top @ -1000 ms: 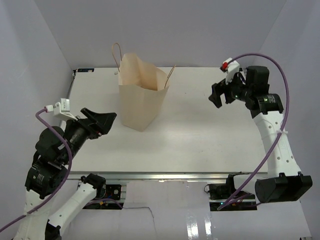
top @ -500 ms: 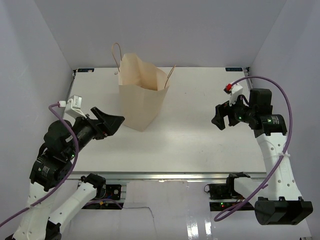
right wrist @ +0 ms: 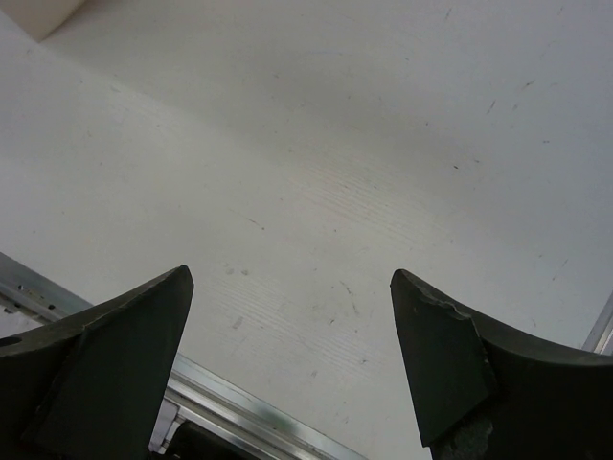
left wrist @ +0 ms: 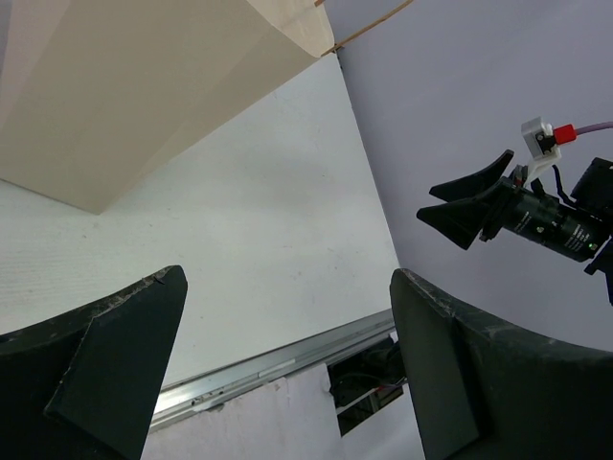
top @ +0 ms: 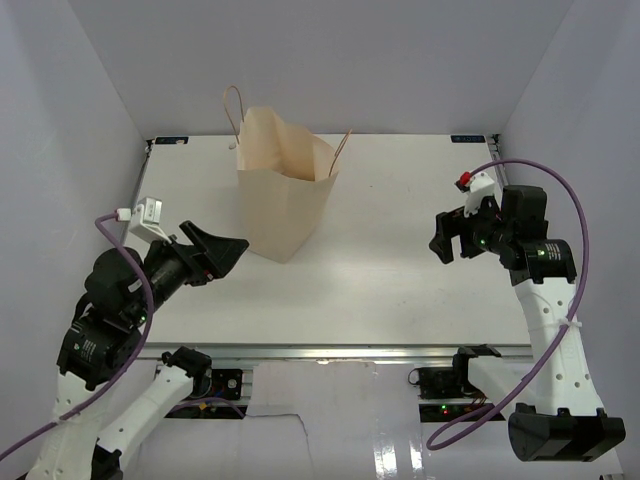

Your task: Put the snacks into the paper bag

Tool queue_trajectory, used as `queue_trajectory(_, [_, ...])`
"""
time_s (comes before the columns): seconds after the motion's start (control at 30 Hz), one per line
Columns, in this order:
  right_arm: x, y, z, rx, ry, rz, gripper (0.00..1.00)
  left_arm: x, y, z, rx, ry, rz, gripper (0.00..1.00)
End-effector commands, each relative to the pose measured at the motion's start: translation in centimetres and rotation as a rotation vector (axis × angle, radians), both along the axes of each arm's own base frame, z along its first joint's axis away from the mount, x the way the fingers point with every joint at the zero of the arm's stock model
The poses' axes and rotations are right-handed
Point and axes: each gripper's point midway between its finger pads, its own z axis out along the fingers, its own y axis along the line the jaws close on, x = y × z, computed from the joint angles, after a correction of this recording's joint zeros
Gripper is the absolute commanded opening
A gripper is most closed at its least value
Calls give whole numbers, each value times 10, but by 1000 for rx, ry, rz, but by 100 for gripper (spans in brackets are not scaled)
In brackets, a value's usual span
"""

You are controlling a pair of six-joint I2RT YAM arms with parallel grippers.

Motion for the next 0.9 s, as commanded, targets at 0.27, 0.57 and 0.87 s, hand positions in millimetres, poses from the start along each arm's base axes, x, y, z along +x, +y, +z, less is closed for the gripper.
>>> queue_trajectory(0.27, [18, -18, 18, 7, -73, -166, 90, -5, 0, -7, -3, 23, -7, 98])
queue_trajectory(0.57, [22, -20, 22, 6, -106, -181, 90, -2, 1, -7, 6, 23, -1, 98])
queue_trajectory(0.87, [26, -24, 21, -11, -119, -196, 90, -1, 0, -9, 12, 25, -2, 98])
